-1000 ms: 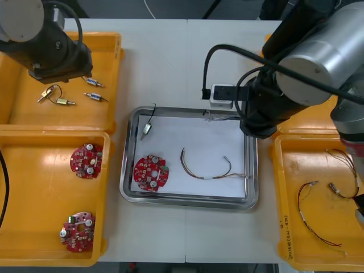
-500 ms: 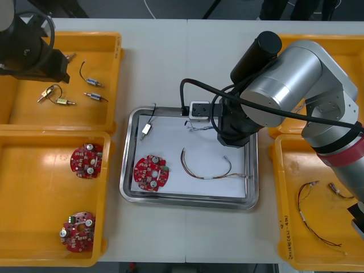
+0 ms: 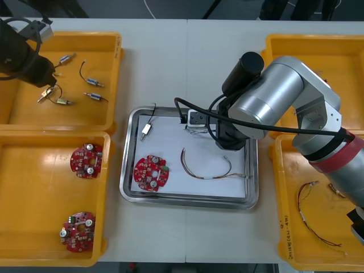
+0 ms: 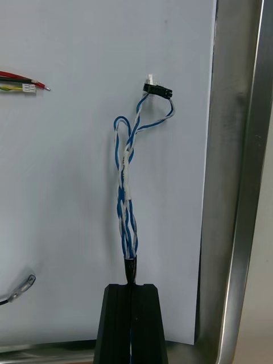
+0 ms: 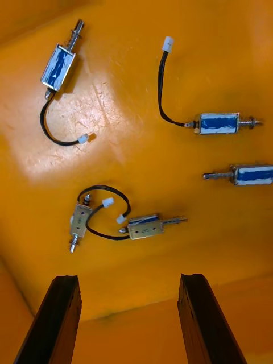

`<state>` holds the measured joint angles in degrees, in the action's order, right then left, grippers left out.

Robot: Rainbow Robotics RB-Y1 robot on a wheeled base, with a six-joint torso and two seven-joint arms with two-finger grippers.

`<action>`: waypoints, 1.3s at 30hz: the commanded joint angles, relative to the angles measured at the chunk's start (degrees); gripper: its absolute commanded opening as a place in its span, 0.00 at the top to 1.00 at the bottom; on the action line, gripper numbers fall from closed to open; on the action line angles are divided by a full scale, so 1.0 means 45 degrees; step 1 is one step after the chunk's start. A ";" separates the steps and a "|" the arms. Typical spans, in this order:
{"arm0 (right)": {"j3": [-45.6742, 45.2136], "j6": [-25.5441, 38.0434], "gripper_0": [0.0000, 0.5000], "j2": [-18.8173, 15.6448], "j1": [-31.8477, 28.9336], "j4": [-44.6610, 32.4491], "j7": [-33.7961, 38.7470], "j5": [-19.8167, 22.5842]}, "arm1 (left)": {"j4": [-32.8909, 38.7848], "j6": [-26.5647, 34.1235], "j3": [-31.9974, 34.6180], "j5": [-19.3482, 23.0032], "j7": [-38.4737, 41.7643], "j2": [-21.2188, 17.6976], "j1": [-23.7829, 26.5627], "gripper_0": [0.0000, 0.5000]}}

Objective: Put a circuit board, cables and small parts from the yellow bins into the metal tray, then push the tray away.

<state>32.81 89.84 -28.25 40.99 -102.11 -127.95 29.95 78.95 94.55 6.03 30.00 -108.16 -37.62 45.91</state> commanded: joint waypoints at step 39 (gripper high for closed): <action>-0.2368 0.4470 0.00 -0.0089 -0.0438 -0.3559 0.0699 0.0101 | -0.4947 -0.5601 -0.0793 -0.0025 -0.3093 -0.1073 0.0873 0.00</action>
<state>26.96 106.28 -28.25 40.07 -113.42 -127.54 29.95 57.66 71.53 4.07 29.95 -113.87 -39.51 47.09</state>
